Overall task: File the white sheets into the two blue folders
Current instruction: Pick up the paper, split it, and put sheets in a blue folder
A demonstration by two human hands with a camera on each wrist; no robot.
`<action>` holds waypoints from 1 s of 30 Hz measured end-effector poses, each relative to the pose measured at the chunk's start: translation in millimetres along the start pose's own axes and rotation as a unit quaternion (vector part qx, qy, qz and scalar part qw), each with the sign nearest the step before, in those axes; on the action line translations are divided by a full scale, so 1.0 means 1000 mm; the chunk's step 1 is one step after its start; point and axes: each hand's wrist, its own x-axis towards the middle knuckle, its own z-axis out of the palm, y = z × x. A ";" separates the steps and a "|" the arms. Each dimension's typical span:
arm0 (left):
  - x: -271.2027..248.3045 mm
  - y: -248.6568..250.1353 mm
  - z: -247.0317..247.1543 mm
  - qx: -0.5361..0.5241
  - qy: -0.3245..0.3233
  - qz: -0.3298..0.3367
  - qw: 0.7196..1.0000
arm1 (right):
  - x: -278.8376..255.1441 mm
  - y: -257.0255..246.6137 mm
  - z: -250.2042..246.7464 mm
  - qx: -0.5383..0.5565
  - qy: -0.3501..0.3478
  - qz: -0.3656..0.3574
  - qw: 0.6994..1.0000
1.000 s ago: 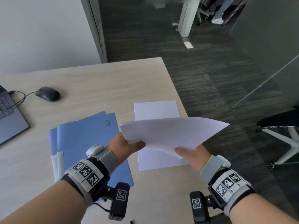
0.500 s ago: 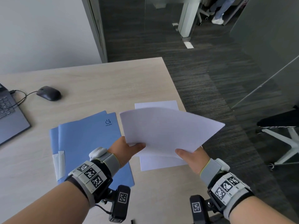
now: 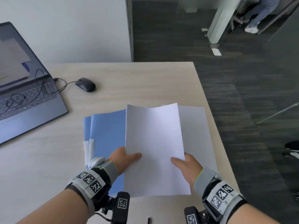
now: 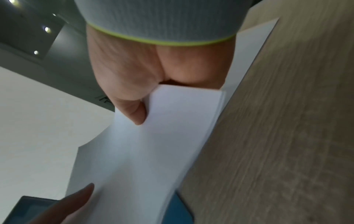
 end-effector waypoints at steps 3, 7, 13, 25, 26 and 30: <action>-0.001 -0.025 -0.016 0.026 0.054 -0.003 0.998 | 0.006 -0.006 0.013 -0.020 0.013 -0.007 1.000; -0.010 -0.055 -0.044 0.061 0.173 0.020 0.983 | 0.021 -0.006 0.030 -0.054 0.037 -0.018 0.998; -0.018 -0.089 -0.074 0.076 0.244 -0.018 0.967 | 0.031 -0.011 0.063 -0.100 0.041 -0.014 0.994; -0.004 -0.087 -0.086 0.021 0.175 -0.072 0.982 | 0.028 -0.013 0.099 -0.155 0.007 0.043 0.987; -0.004 -0.090 -0.088 0.033 0.165 -0.070 0.983 | 0.028 -0.014 0.099 -0.158 0.005 0.044 0.986; -0.003 -0.098 -0.097 0.003 0.123 -0.061 0.991 | 0.027 -0.014 0.100 -0.157 0.002 0.038 0.987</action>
